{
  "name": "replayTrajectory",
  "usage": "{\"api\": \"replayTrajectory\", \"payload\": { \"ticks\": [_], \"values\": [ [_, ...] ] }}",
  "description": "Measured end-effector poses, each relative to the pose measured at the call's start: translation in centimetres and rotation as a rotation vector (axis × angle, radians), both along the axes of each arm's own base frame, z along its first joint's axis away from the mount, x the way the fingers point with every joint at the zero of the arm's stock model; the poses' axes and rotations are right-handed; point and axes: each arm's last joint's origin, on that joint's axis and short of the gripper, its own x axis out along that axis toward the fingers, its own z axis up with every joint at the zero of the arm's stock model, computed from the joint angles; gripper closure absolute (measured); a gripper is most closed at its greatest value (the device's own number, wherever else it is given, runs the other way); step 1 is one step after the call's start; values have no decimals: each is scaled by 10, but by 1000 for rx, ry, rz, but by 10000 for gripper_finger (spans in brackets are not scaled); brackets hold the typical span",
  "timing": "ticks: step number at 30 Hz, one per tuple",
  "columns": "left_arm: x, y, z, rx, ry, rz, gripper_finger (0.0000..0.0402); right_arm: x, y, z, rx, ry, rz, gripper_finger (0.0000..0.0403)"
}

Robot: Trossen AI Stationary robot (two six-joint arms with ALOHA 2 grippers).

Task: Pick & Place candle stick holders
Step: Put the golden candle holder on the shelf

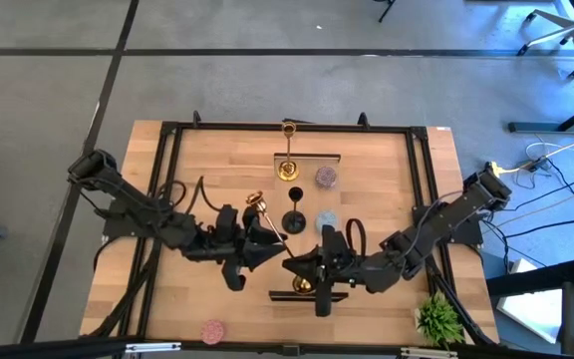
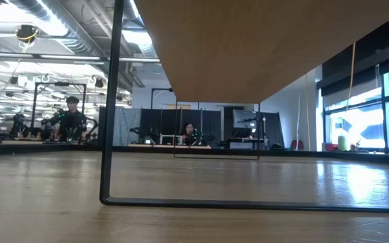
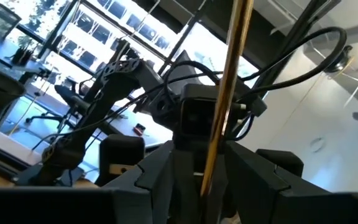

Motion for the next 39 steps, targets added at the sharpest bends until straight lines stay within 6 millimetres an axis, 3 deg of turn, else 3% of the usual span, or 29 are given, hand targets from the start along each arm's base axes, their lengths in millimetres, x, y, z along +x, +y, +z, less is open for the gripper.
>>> {"api": "replayTrajectory", "payload": {
  "ticks": [7,13,18,23,33,39],
  "values": [
    [3,4,0,-18,-7,-37,280,2,-3,0,-1,1,1,392],
    [3,4,0,-10,-8,-49,378,3,-4,-2,-13,17,-5,392],
    [4,5,0,-1,-11,-65,392,5,-7,-2,-5,24,27,388],
    [4,5,-1,-13,-5,-69,393,8,-10,-3,-6,32,55,343],
    [-4,-2,-12,13,179,-7,394,2,-4,-5,10,41,-33,204],
    [-8,-3,-23,154,316,50,394,-8,8,-5,-47,42,-22,188]
  ]
}}
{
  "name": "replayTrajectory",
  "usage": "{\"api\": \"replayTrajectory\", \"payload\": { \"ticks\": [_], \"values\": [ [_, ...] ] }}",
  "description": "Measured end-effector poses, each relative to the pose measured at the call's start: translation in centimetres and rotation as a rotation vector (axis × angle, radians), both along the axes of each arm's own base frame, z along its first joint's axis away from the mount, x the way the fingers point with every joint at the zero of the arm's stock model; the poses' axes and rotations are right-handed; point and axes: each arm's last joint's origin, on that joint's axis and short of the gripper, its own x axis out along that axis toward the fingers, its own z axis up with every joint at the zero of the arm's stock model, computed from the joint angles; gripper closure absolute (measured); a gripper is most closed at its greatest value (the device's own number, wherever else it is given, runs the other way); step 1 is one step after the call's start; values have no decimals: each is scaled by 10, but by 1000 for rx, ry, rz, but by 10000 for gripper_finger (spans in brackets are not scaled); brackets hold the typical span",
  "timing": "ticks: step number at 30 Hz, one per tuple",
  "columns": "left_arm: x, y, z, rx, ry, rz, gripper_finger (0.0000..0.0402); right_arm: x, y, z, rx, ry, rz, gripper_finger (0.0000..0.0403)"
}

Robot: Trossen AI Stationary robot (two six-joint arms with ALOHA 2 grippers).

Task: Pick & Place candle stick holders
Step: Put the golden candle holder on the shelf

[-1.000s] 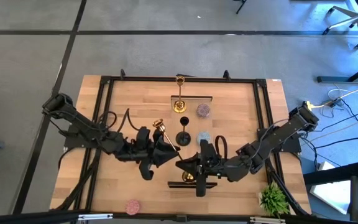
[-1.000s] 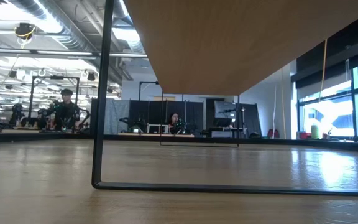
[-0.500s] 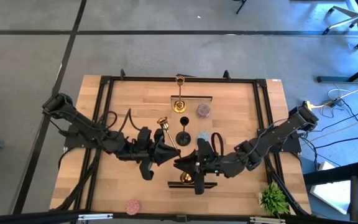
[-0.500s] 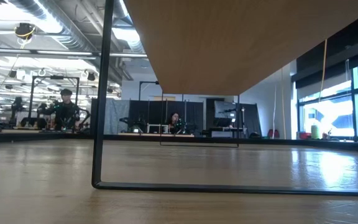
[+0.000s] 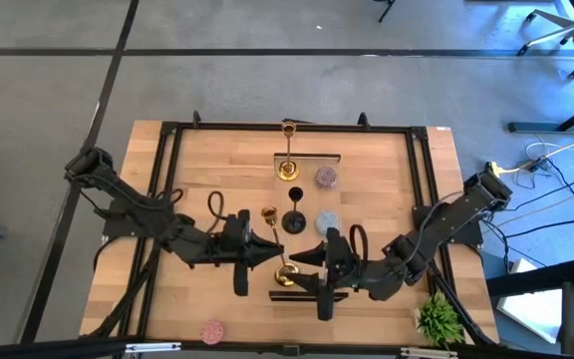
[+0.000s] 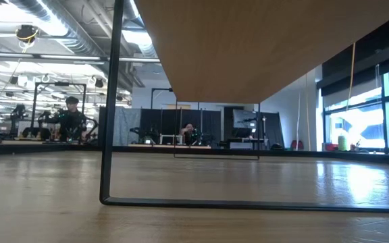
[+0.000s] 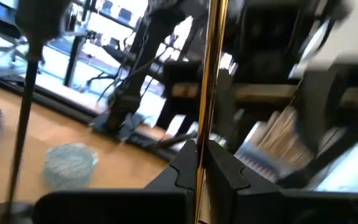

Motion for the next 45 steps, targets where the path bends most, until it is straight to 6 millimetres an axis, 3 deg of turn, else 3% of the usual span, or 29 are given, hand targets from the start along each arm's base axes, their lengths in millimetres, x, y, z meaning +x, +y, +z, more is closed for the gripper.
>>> {"api": "replayTrajectory", "payload": {
  "ticks": [6,14,22,28,35,39,45],
  "values": [
    [5,-4,-9,200,46,9,394,-22,11,8,-119,4,-3,204],
    [14,-1,-14,215,63,75,394,-76,6,24,-150,119,45,217],
    [54,-30,-12,322,213,178,394,-125,2,29,-235,181,34,217],
    [77,-46,-11,325,278,395,394,-144,-3,33,-261,198,56,217],
    [56,-71,-15,188,215,483,394,-153,-3,35,-280,197,70,217],
    [45,-84,-18,201,206,495,394,-153,-2,31,-276,191,70,217],
    [43,-83,-22,213,220,519,394,-153,-1,20,-216,130,81,217]
  ]
}}
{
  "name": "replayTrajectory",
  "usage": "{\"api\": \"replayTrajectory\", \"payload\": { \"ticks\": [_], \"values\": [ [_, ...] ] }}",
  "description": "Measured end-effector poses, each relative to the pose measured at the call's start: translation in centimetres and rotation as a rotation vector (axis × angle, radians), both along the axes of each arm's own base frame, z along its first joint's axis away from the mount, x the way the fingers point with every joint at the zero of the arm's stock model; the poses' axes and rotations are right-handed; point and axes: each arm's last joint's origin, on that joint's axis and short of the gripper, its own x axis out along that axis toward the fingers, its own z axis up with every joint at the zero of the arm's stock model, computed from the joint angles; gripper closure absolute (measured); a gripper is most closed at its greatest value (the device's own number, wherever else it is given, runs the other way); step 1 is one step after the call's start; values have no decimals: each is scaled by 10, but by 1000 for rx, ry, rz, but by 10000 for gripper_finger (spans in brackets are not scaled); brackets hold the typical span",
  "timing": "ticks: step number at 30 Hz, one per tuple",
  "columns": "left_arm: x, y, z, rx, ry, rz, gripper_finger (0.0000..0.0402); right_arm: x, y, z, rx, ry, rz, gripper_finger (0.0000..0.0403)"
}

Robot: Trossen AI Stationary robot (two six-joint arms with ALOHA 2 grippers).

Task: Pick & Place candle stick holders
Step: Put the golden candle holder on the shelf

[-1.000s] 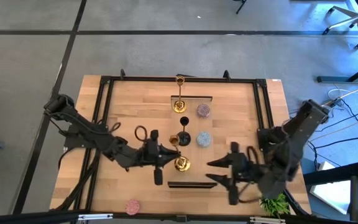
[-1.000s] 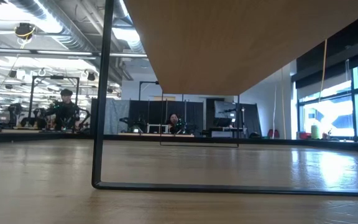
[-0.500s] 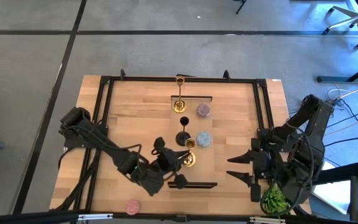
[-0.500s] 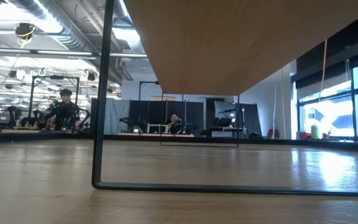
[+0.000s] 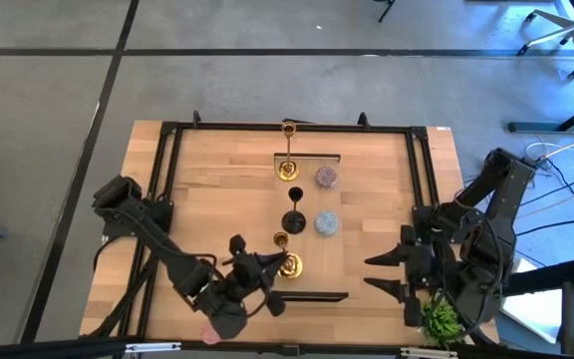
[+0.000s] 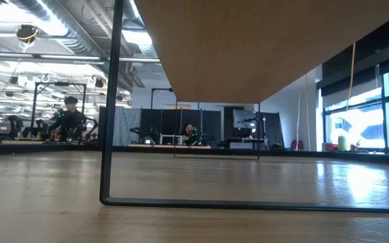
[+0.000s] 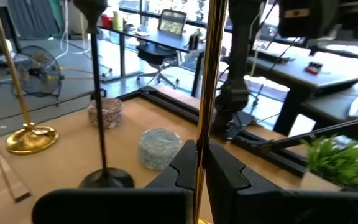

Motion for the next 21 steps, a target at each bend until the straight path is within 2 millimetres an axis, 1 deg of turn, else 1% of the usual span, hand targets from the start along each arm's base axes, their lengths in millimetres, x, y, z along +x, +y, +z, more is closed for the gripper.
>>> {"api": "replayTrajectory", "payload": {
  "ticks": [7,11,16,21],
  "values": [
    [-3,8,-11,-65,20,20,394,-1,-2,-3,14,-19,6,217],
    [-3,8,-12,-43,48,9,394,-1,-2,-3,14,-18,8,216],
    [0,8,-14,-66,119,-78,394,-1,-2,-3,10,-15,8,216],
    [3,12,-14,-53,134,-79,394,1,-4,-4,5,-15,-2,216]
  ]
}}
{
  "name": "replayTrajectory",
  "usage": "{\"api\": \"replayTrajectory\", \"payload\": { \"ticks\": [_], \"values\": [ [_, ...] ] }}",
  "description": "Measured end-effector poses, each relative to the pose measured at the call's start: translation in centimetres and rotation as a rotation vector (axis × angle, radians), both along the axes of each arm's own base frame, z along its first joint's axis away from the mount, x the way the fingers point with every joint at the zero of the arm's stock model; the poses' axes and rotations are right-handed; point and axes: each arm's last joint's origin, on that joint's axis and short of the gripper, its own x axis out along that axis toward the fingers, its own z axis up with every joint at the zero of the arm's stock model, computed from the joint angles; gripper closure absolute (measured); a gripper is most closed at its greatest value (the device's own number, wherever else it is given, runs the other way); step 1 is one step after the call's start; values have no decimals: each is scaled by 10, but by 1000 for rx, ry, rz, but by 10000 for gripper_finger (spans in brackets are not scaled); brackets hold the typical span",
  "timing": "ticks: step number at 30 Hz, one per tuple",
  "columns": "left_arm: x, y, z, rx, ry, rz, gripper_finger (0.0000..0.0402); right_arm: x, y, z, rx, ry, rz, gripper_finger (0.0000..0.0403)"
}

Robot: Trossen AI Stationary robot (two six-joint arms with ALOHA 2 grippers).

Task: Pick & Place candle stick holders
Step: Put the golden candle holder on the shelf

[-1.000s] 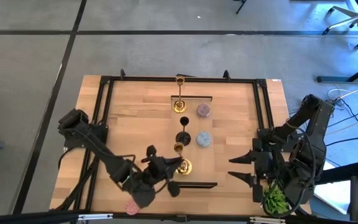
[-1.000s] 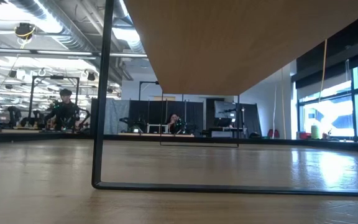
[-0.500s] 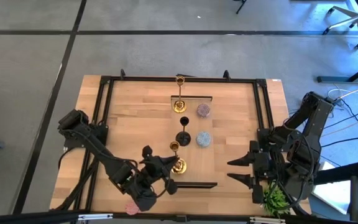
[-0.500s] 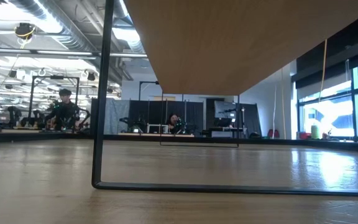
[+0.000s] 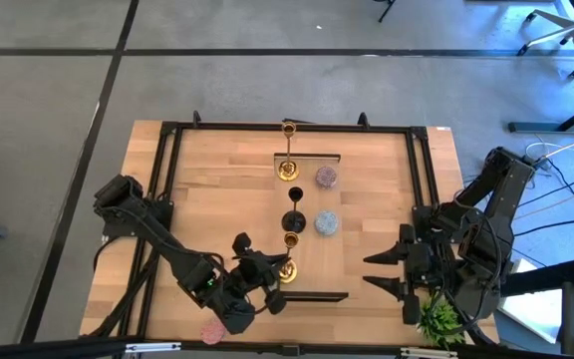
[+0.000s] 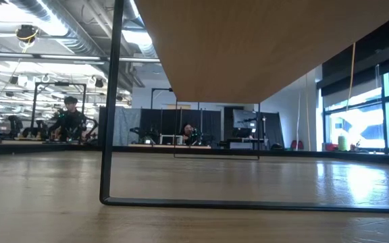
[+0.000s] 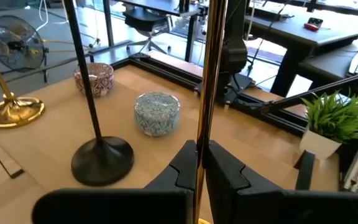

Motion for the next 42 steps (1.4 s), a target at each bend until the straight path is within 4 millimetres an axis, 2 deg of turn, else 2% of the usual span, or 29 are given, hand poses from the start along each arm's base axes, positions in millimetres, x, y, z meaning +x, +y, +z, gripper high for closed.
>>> {"api": "replayTrajectory", "payload": {
  "ticks": [13,20,32,42],
  "values": [
    [6,6,0,-30,14,-20,394,0,-5,3,-5,-7,-9,216],
    [6,6,-1,-68,10,-25,364,0,-5,3,-8,-5,-10,216],
    [4,4,-6,-136,49,-71,353,0,-6,3,-12,-6,-16,216],
    [1,0,-6,-204,26,-68,313,0,-6,3,-12,-6,-16,216]
  ]
}}
